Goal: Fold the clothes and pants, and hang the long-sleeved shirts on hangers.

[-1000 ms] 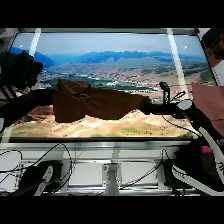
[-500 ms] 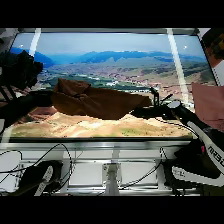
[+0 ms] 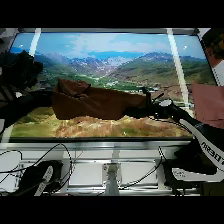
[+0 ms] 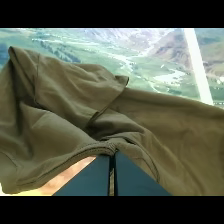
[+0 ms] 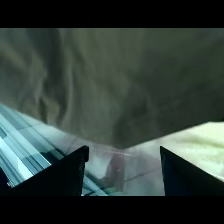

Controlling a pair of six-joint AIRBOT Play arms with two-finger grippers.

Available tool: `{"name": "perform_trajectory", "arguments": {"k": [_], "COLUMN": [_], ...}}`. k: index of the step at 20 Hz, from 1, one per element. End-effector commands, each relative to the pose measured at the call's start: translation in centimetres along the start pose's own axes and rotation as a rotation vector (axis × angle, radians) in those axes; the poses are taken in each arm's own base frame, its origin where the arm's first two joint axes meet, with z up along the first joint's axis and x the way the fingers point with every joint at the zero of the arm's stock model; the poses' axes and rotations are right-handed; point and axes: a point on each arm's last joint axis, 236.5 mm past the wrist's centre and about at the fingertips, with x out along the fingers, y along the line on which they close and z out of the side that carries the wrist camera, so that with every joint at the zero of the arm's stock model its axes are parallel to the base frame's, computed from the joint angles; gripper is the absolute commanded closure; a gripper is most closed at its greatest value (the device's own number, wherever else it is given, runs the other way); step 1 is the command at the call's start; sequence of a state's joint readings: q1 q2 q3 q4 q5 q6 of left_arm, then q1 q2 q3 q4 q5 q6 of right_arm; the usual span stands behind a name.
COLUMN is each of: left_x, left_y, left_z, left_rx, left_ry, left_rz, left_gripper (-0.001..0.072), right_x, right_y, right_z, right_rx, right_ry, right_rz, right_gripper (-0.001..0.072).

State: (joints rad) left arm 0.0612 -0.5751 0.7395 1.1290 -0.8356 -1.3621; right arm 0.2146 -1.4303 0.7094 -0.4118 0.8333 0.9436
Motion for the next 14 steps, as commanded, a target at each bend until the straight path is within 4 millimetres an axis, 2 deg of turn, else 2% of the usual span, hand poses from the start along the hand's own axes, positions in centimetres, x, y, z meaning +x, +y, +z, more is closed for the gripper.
{"name": "perform_trajectory", "arguments": {"k": [1,4,9,11,13,14], "left_x": [0.0,0.0,0.0,0.0,0.0,0.0], "left_y": [0.0,0.0,0.0,0.0,0.0,0.0], "left_z": [0.0,0.0,0.0,0.1,0.1,0.1], "left_rx": [-0.003,-0.002,-0.002,-0.002,-0.002,-0.002], "left_ry": [-0.002,-0.002,-0.002,-0.003,-0.003,-0.003], "left_rz": [-0.002,-0.002,-0.002,-0.002,-0.002,-0.002], "left_gripper": [0.0691,0.0691,0.0691,0.069,0.069,0.069], "right_x": [0.4,0.3,0.8,1.5,2.4,2.9], "right_y": [-1.1,-2.5,-1.5,-0.8,0.2,0.6], "right_z": [-0.7,-2.5,-0.6,-1.0,-1.4,-1.3], "right_rx": [0.047,0.035,0.088,0.067,0.045,0.034], "right_ry": [0.069,0.153,0.069,0.074,0.069,0.057], "right_rz": [-0.054,-0.109,-0.075,-0.075,-0.073,-0.077], "right_gripper": [0.0197,0.0207,0.0233,0.0237,0.0294,0.0364]}}
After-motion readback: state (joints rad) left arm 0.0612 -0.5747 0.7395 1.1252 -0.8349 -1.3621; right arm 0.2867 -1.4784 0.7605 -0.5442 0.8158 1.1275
